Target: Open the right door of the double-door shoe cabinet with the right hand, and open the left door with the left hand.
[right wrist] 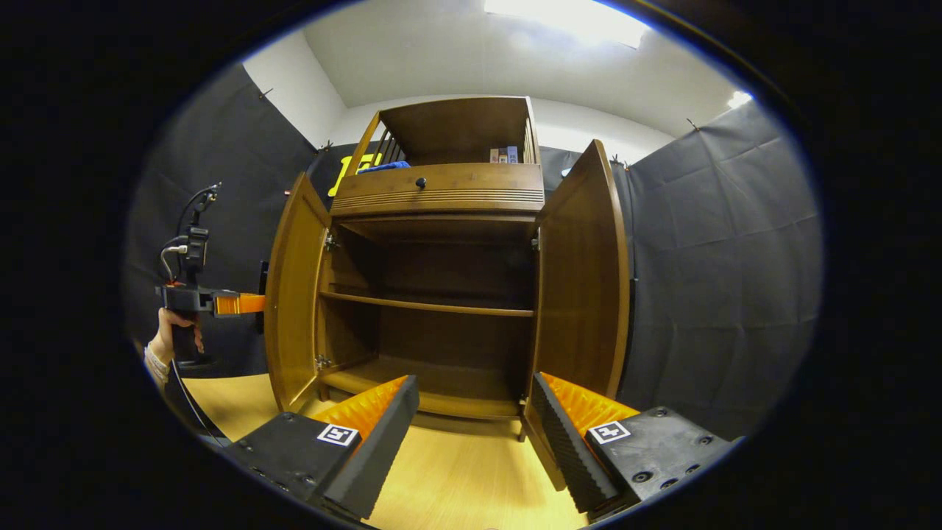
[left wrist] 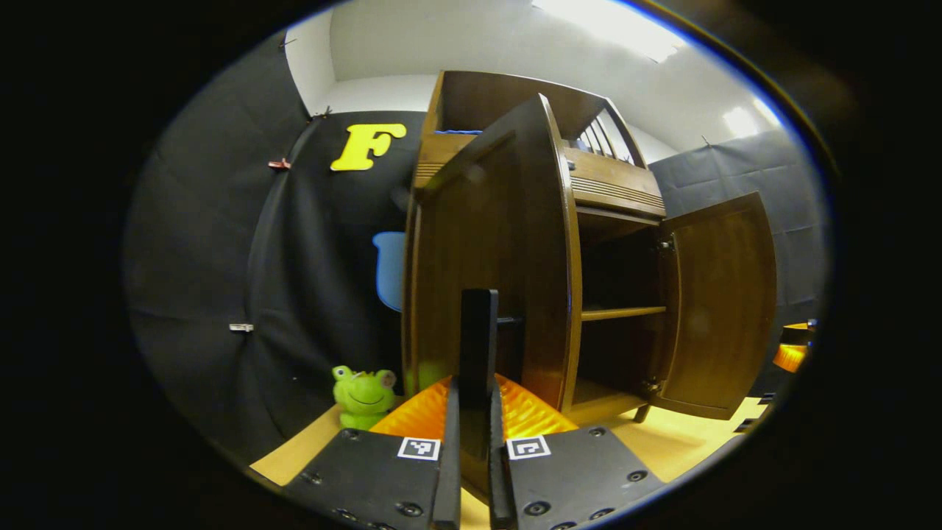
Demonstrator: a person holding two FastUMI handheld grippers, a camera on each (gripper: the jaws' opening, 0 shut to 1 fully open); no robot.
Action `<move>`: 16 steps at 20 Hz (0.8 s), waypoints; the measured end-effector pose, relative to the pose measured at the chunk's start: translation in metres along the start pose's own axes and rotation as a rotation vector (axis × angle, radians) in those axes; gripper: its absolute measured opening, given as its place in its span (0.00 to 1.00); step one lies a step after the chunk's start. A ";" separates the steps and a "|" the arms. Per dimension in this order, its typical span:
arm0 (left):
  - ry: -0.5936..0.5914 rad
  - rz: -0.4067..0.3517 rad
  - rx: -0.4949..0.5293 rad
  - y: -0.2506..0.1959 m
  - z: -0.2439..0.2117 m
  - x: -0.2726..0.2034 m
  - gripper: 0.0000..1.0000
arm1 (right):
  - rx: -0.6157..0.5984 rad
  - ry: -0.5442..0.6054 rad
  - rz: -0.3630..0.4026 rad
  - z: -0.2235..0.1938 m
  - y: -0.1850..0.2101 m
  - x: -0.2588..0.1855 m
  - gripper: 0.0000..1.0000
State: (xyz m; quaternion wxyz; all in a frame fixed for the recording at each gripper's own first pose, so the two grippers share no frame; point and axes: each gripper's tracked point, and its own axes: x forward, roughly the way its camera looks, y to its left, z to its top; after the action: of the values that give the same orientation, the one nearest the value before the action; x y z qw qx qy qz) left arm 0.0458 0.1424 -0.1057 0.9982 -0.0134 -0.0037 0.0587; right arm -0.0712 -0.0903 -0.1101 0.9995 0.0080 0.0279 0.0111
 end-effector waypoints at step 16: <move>0.052 0.136 0.014 0.068 -0.008 -0.042 0.05 | 0.022 0.027 0.054 -0.010 0.021 0.015 0.97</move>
State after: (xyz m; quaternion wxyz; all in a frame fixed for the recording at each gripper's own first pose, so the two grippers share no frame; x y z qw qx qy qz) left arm -0.0036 0.2047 -0.1157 0.9917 -0.0080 0.0234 0.1262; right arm -0.0573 -0.0687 -0.1201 0.9982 0.0195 0.0412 0.0381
